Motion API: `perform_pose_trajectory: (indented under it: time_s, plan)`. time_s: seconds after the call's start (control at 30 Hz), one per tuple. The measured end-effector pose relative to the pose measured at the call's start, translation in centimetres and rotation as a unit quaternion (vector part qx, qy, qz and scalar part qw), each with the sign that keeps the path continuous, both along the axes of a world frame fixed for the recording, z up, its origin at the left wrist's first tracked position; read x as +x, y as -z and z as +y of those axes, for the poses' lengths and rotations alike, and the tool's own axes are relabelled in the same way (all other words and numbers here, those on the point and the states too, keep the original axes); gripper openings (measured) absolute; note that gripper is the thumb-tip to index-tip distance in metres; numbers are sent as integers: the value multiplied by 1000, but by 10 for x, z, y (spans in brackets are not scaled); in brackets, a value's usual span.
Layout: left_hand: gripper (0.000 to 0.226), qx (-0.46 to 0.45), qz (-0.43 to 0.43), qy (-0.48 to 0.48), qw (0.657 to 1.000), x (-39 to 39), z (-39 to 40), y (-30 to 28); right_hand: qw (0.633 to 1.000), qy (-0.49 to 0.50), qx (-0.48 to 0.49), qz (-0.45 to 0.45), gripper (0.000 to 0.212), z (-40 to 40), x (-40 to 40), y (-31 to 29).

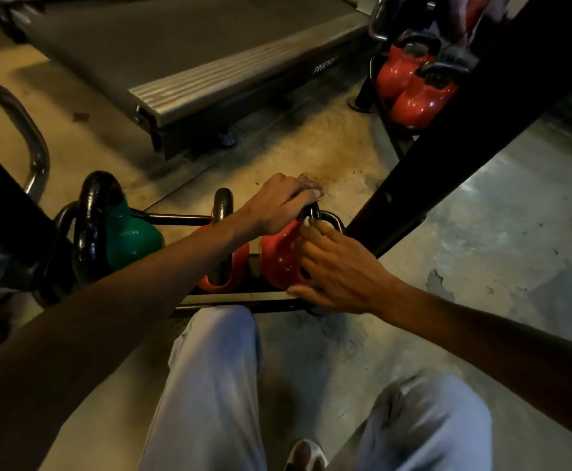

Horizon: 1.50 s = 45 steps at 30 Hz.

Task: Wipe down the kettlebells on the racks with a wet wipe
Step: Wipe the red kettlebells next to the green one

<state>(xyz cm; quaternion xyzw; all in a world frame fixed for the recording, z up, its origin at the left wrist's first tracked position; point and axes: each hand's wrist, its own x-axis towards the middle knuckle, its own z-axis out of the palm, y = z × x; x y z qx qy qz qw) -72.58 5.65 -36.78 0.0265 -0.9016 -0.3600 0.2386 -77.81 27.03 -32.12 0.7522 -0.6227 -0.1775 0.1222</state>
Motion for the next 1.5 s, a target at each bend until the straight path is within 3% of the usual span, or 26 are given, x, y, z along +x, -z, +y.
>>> perform_pose_trajectory:
  time_s: [0.1, 0.23, 0.4, 0.47, 0.67, 0.83, 0.93, 1.07, 1.2, 1.37, 1.5]
  plan:
    - [55, 18, 3, 5, 1000, 5, 9, -12, 999, 42, 3, 21, 88, -14, 8, 3]
    - [61, 43, -16, -12, 999, 3, 8, -1, 997, 5, 44, 61, 87, 15, 20, 33]
    - [58, 22, -5, -16, 1000, 6, 10, -7, 998, 8, -20, 64, 83, 16, 12, 27]
    - [56, 23, -7, -14, 1000, 8, 13, -9, 998, 23, -1, 54, 85, 29, 12, 34]
    - [57, 35, -12, -12, 999, 11, 14, -12, 997, 62, -52, -12, 87, 51, 13, 41]
    - [53, 39, -5, -7, 999, 8, 14, -11, 960, 192, -99, -180, 102, 38, 36, 40]
    - [51, 42, 0, -10, 999, 9, 15, -9, 864, 281, -145, -391, 105, 37, 72, 42]
    - [50, 38, -14, -14, 999, 10, 17, -13, 612, 408, -190, -650, 98, -5, 66, 27]
    - [46, 44, -21, -17, 999, 11, 21, -16, 415, 427, -179, -783, 57, -11, 41, 9]
    - [49, 56, -25, -34, 998, 12, 26, -18, 299, 475, -91, -822, 99, -5, 12, -42]
    - [50, 60, -23, -35, 997, 13, 28, -18, 295, 485, -60, -821, 111, 3, 9, -40]
